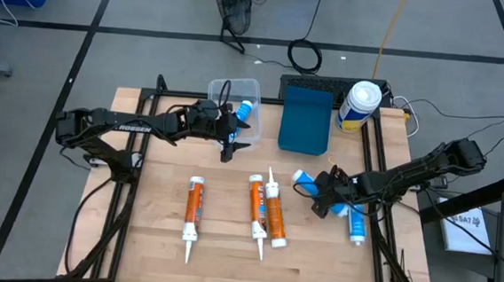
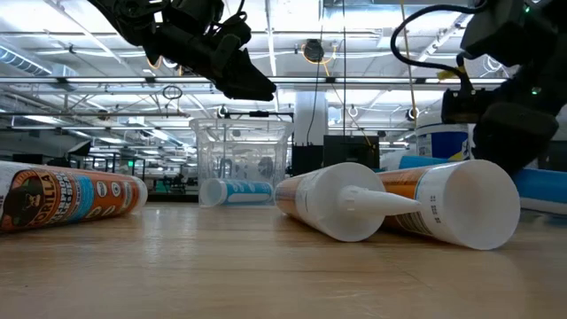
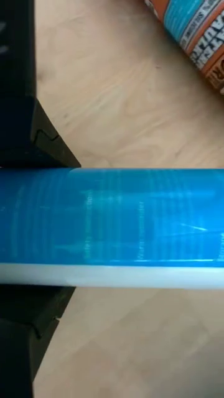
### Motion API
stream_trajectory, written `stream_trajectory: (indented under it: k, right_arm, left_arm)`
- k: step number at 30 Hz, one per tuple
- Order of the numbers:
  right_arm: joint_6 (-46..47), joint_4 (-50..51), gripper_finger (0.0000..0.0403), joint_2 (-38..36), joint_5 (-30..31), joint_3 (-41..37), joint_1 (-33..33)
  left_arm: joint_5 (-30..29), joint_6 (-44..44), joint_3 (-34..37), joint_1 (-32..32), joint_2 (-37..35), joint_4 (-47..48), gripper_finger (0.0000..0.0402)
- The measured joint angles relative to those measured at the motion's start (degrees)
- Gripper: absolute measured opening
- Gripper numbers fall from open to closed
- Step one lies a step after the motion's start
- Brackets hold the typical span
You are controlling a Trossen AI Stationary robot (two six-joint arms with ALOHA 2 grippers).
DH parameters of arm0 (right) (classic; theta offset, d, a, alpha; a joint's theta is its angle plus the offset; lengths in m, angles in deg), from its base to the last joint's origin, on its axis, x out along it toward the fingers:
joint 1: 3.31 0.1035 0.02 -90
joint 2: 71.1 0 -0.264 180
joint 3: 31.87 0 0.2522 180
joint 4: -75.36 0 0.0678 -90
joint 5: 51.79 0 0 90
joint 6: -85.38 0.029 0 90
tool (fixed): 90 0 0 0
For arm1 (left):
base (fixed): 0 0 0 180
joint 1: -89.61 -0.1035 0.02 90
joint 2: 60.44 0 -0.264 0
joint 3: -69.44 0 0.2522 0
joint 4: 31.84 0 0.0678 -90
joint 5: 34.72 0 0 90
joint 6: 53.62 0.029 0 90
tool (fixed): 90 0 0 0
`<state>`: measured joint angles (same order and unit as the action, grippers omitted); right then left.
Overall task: Pick & place silicon tubes, Sealant and Lysol wipes
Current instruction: Put the left blue sealant into the transparent bin
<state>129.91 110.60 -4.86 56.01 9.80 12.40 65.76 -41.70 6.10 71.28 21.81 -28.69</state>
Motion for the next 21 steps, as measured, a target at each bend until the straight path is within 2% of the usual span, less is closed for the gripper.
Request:
stream_trajectory:
  k: [5,21]
  right_arm:
    - [-2.4,-1.4,0.0205,0.0,1.8,0.1,0.0]
    - [-14.3,-14.3,0.0205,0.0,1.9,0.1,0.0]
  left_arm:
    - [0.0,0.0,0.0,0.0,0.0,0.0,0.0294]
    - [0.0,-0.7,0.0,0.0,0.0,0.0,0.0294]
